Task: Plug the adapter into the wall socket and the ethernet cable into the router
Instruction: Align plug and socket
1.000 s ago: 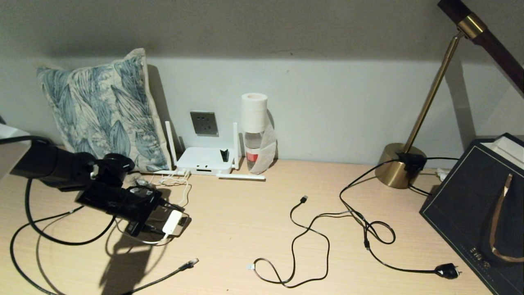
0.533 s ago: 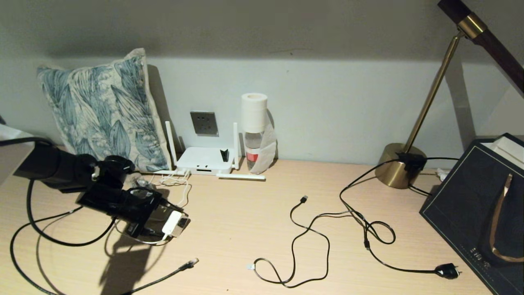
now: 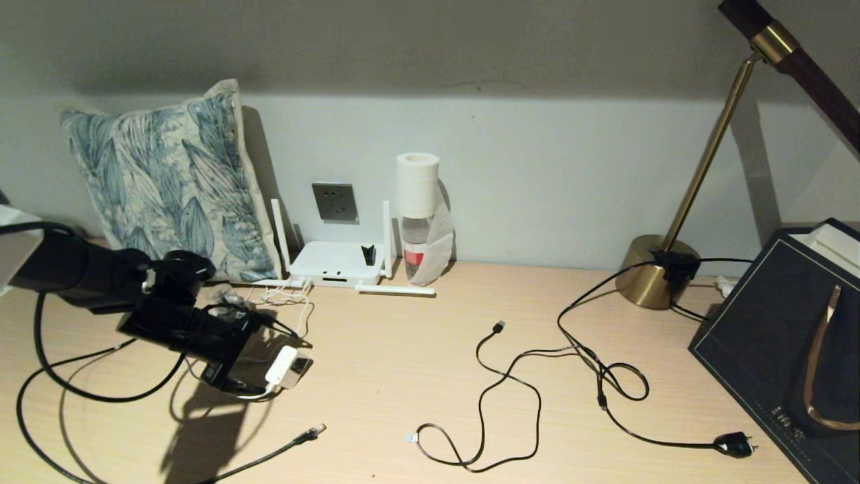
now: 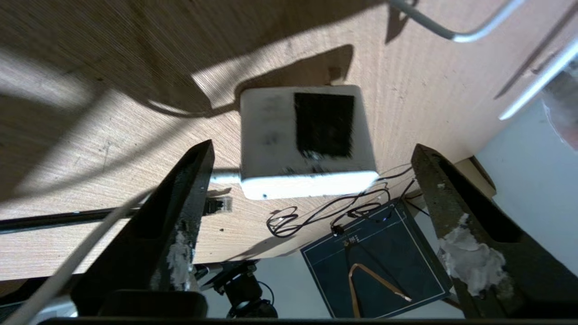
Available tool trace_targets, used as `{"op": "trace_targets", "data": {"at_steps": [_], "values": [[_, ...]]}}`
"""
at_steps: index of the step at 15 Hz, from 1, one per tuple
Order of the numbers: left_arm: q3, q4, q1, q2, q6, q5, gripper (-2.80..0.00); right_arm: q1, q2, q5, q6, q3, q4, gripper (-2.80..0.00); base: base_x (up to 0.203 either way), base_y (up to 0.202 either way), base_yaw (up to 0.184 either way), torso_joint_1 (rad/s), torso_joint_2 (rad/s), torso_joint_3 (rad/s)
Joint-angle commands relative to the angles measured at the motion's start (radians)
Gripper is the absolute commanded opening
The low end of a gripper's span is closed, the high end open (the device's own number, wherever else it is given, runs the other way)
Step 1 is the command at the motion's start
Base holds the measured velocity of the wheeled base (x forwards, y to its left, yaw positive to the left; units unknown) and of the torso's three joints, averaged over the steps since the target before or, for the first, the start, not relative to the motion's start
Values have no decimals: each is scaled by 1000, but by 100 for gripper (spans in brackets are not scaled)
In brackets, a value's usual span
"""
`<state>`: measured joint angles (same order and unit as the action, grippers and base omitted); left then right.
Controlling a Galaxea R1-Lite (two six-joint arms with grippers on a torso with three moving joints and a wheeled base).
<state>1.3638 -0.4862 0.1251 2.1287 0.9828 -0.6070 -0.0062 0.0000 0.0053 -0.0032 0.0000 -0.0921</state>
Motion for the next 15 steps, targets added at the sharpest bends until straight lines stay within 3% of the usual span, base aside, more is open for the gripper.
{"op": "trace_targets", "data": {"at_steps": [1,4,7,10,15], "values": [[3,8,1,-34,1,-1,0,0,2,1,0,35,-1,-280,0,0,0,0,0,0],[53,12,-1,-55,-39,9,0,0,2,1,0,35,-1,-280,0,0,0,0,0,0],[109,17,-20,-54,-104,134,0,0,2,1,0,35,-1,-280,0,0,0,0,0,0],[112,39,-21,-85,-197,196,0,0,2,1,0,35,-1,-280,0,0,0,0,0,0],[107,55,-22,-201,-472,291,0,0,2,1,0,35,-1,-280,0,0,0,0,0,0]]}}
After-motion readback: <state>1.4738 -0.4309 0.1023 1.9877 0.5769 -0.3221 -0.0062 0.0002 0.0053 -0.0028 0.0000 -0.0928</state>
